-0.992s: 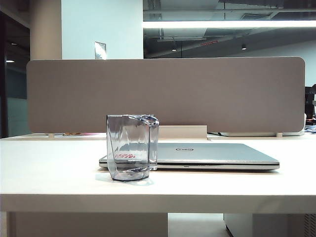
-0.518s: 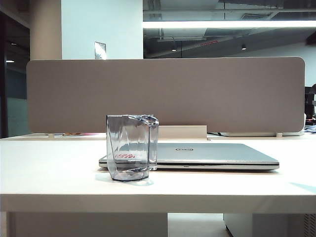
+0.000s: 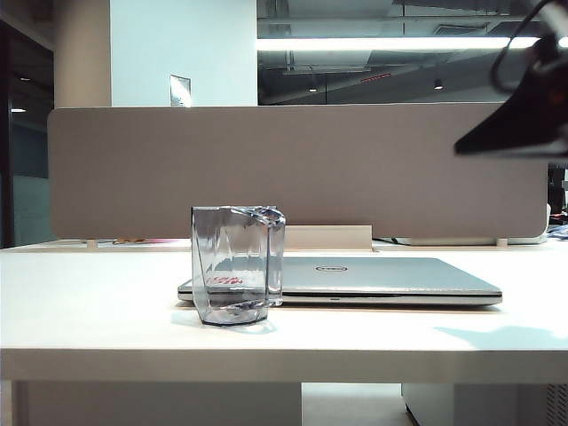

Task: Pick up the water cup and place it on the right side of the laptop.

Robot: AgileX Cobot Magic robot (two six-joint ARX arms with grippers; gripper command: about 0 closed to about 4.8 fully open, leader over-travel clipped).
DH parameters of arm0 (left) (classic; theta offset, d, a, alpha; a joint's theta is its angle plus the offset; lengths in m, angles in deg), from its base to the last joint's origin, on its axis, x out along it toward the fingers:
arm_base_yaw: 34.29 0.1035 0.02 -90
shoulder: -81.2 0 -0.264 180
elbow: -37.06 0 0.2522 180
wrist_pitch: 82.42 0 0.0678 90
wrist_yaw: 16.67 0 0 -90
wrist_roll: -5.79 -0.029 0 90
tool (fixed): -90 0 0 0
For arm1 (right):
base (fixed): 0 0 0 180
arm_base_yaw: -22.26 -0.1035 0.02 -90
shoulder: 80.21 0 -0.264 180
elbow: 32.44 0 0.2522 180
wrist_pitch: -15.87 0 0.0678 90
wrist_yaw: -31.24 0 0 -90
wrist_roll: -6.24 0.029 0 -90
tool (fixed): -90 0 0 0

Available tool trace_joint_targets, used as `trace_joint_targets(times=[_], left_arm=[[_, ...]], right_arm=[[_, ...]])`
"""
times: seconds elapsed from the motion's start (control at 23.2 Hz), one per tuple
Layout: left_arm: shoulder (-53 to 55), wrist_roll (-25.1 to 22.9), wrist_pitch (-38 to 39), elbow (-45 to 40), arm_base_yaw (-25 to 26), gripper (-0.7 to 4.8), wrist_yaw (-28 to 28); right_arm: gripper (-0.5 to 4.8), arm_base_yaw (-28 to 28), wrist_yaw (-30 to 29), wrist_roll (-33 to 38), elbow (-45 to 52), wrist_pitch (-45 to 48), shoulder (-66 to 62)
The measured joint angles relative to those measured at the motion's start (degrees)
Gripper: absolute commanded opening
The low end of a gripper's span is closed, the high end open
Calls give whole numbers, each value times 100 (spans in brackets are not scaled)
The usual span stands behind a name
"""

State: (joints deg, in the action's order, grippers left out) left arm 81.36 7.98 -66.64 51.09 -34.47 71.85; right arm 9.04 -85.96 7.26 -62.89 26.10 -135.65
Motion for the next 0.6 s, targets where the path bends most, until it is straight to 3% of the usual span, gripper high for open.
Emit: trace_joint_targets(times=[0.22,0.43,0.6], left_arm=[[0,-2,0,0,0,-6,0],[2,0,0,0,-2,-5,0],[2,0,0,0,-2,-6,0]], right_arm=[[-1,-232,-17,0,-4,415,-752],[1,-328,-468,11,-306,678,-1526],[82,-326,-804,11,-549,699,-1934]])
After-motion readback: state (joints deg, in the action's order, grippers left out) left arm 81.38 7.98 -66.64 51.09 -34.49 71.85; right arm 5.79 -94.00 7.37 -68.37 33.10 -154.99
